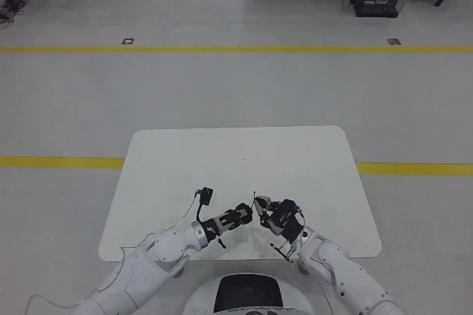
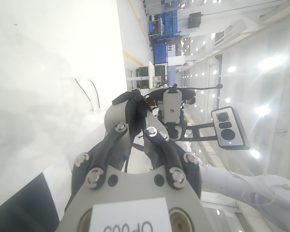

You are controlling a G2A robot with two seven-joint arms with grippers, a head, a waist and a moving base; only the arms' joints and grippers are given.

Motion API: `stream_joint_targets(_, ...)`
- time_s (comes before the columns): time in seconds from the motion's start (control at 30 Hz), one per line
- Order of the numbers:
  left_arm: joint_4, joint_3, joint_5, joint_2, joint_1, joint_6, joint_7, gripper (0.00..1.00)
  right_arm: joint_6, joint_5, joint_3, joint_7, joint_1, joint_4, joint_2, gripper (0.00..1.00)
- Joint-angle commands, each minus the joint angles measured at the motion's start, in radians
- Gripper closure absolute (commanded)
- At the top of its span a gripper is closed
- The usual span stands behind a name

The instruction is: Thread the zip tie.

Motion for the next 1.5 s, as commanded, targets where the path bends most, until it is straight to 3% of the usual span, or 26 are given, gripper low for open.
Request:
stream_joint_targets(0.0,0.000,0.000,0.000,0.000,0.000,0.000,0.000,1.00,0.004,-0.003,0.004,-0.007,-0.003,-0.005,0.001,1.00)
stream_joint_targets(0.4,0.000,0.000,0.000,0.000,0.000,0.000,0.000,1.00,0.005,-0.013,0.023,-0.010,-0.025,-0.025,0.005,1.00)
stream_joint_targets(1.47,0.000,0.000,0.000,0.000,0.000,0.000,0.000,1.00,0.001,-0.002,0.016,-0.007,-0.008,0.001,-0.004,1.00)
